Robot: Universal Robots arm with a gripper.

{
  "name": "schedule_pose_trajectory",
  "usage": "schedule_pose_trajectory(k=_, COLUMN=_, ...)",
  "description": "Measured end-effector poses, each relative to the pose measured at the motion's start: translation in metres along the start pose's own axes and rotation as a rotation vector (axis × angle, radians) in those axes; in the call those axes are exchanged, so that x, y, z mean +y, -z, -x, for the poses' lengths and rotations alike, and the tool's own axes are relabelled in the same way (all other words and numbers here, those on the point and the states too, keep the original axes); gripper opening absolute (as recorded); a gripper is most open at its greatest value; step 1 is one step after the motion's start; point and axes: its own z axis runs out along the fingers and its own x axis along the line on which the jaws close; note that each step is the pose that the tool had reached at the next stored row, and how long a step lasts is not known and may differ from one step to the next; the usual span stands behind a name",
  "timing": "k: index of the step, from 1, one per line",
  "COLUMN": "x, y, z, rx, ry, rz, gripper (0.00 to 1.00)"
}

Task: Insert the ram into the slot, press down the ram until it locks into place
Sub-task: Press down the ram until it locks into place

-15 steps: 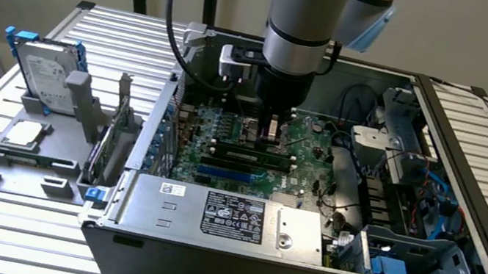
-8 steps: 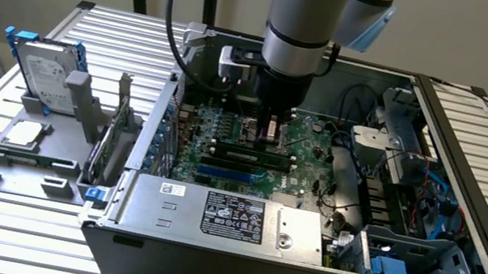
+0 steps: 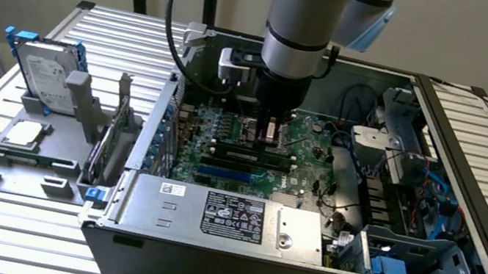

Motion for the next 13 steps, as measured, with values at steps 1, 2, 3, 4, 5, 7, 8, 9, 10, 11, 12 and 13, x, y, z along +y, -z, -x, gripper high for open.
schedule_pose_trajectory(k=1, x=0.0001, y=-0.0003, z=0.0002, rx=-0.0001, ry=-0.001, rz=0.0002, gripper=0.1)
schedule_pose_trajectory(k=2, x=0.0001, y=-0.0006, z=0.0004, rx=-0.0001, ry=-0.001, rz=0.0004, gripper=0.1)
schedule_pose_trajectory(k=3, x=0.0, y=-0.0009, z=0.0005, rx=0.0, ry=-0.001, rz=0.0007, gripper=0.1)
schedule_pose_trajectory(k=4, x=0.0001, y=-0.0013, z=0.0006, rx=-0.0001, ry=-0.002, rz=0.0008, gripper=0.1)
schedule_pose_trajectory(k=5, x=0.0001, y=-0.0016, z=0.0008, rx=0.0, ry=-0.002, rz=0.0009, gripper=0.1)
schedule_pose_trajectory(k=7, x=0.0001, y=-0.0024, z=0.001, rx=-0.0001, ry=-0.003, rz=0.0009, gripper=0.1)
schedule_pose_trajectory(k=8, x=0.0001, y=-0.0027, z=0.0011, rx=-0.0001, ry=-0.003, rz=0.001, gripper=0.1)
schedule_pose_trajectory(k=9, x=0.0001, y=-0.0031, z=0.0011, rx=-0.0001, ry=-0.003, rz=0.0009, gripper=0.1)
schedule_pose_trajectory(k=10, x=0.0001, y=-0.0034, z=0.0011, rx=-0.0001, ry=-0.004, rz=0.001, gripper=0.1)
schedule_pose_trajectory(k=11, x=0.0001, y=-0.0038, z=0.0012, rx=-0.0001, ry=-0.004, rz=0.001, gripper=0.1)
schedule_pose_trajectory(k=12, x=0.0001, y=-0.0042, z=0.0012, rx=-0.0001, ry=-0.004, rz=0.0009, gripper=0.1)
schedule_pose_trajectory(k=13, x=0.0001, y=-0.0046, z=0.0012, rx=-0.0001, ry=-0.004, rz=0.001, gripper=0.1)
